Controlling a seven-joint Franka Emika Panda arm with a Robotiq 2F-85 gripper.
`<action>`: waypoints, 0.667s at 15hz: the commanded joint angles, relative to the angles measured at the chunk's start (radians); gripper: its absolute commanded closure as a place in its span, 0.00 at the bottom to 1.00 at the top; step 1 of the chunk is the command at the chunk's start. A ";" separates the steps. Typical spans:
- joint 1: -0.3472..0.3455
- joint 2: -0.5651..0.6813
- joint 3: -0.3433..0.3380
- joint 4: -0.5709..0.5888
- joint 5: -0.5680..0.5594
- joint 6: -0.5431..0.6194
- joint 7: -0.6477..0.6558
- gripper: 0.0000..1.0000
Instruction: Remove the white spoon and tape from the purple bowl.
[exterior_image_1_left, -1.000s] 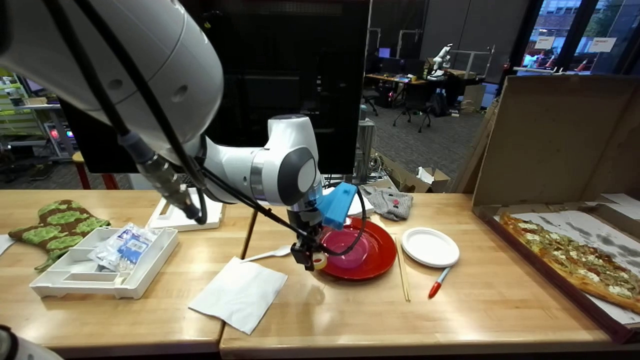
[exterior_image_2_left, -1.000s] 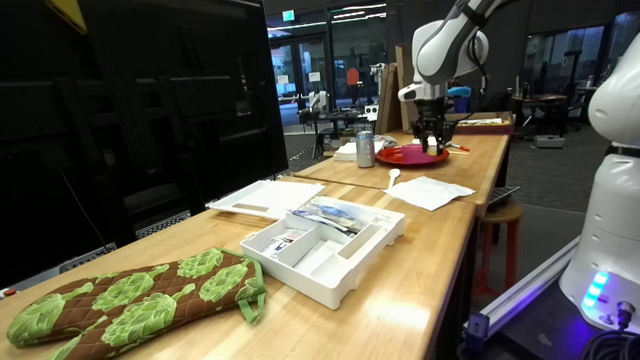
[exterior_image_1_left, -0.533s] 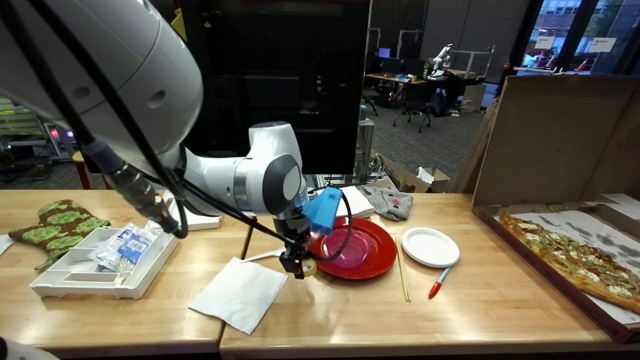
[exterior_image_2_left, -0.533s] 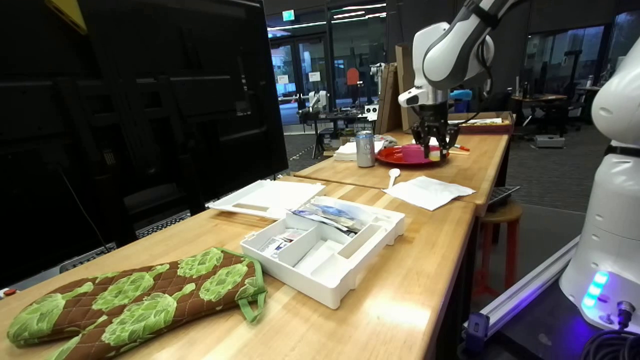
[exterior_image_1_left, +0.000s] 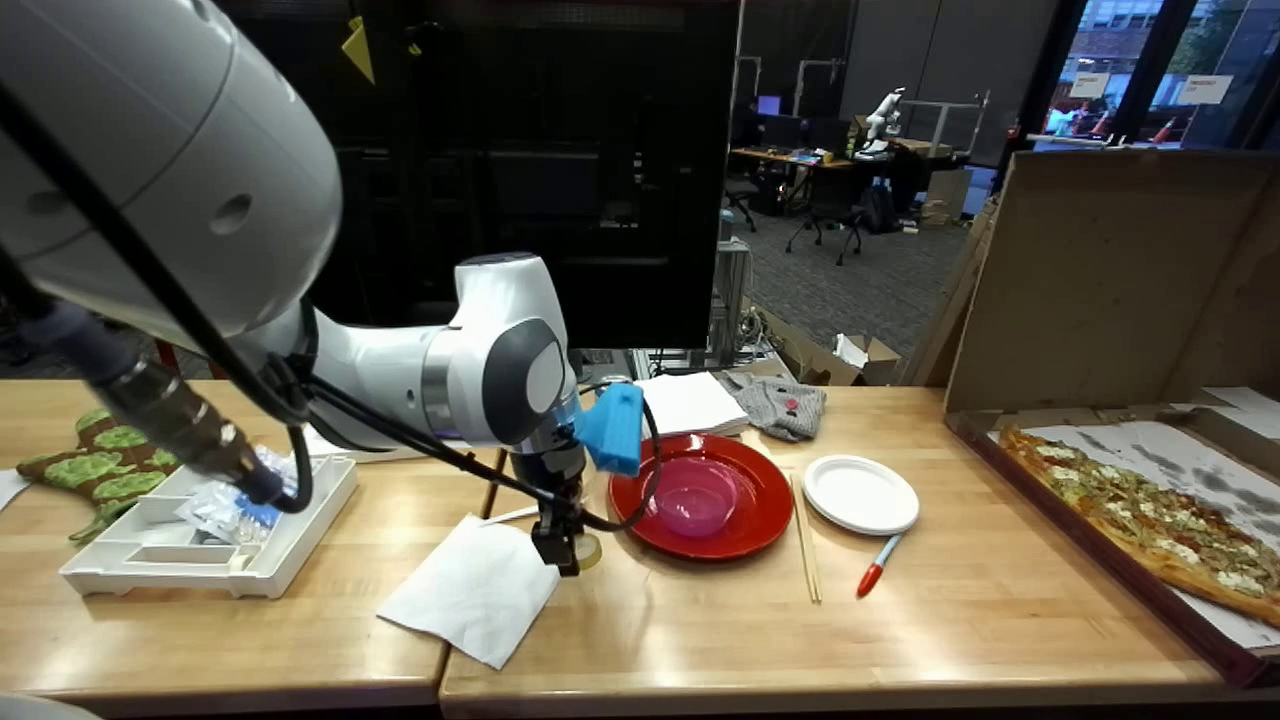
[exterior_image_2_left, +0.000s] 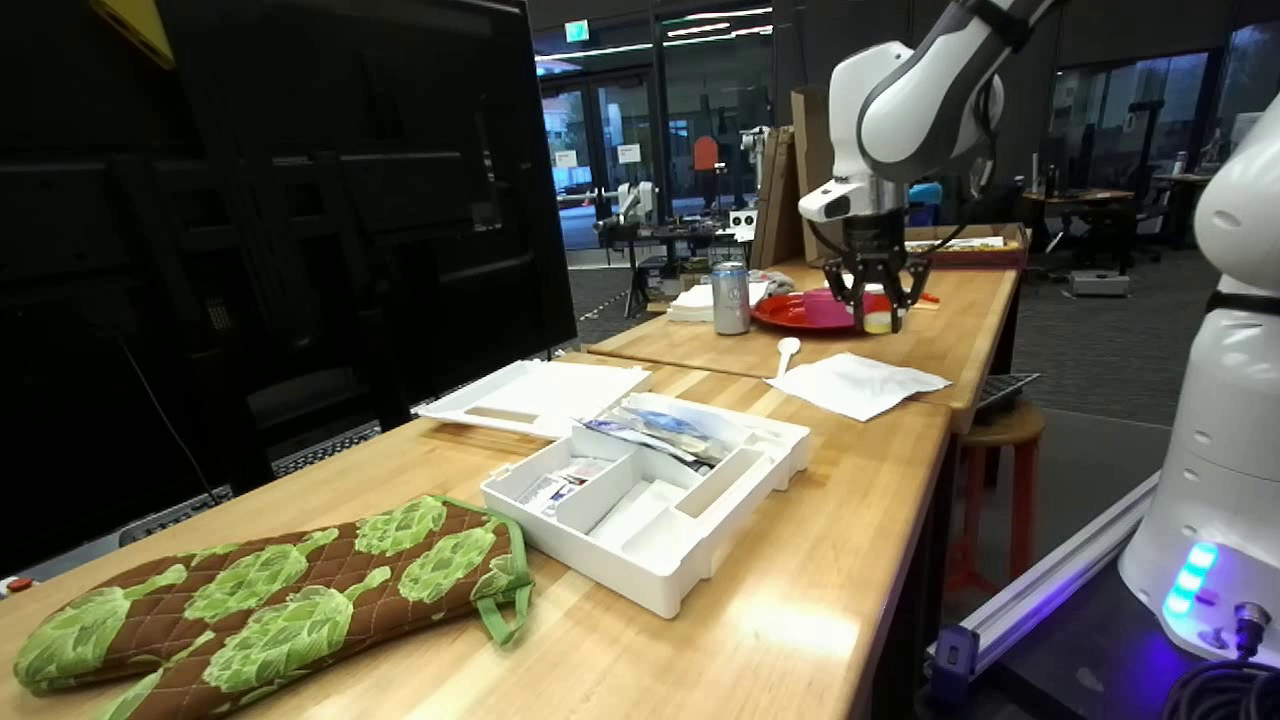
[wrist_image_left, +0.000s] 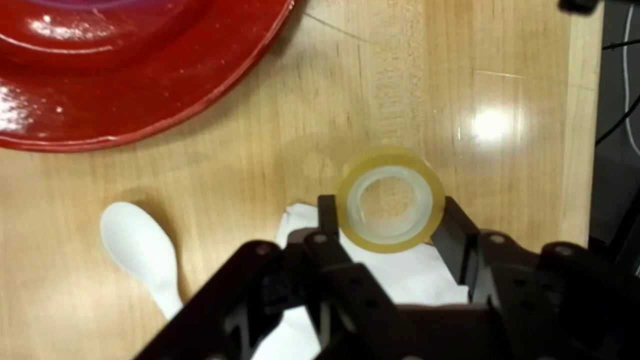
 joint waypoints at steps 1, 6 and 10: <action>0.029 -0.079 0.019 -0.057 -0.014 -0.025 -0.042 0.76; 0.074 -0.073 0.050 -0.034 -0.006 -0.047 -0.072 0.76; 0.107 -0.060 0.056 -0.031 0.011 -0.074 -0.120 0.76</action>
